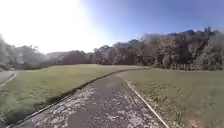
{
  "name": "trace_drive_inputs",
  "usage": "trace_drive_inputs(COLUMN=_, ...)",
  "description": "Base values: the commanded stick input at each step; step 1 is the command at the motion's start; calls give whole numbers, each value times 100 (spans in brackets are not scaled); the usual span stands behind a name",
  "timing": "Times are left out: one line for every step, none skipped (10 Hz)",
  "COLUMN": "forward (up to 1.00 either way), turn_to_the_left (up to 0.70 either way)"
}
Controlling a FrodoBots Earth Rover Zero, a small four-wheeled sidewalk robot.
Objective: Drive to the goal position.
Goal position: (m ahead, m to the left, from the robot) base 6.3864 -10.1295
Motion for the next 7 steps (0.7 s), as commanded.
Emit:
trace_drive_inputs(forward=50, turn_to_the_left=21)
trace_drive_inputs(forward=50, turn_to_the_left=3)
trace_drive_inputs(forward=50, turn_to_the_left=0)
trace_drive_inputs(forward=50, turn_to_the_left=0)
trace_drive_inputs(forward=50, turn_to_the_left=0)
trace_drive_inputs(forward=50, turn_to_the_left=0)
trace_drive_inputs(forward=50, turn_to_the_left=0)
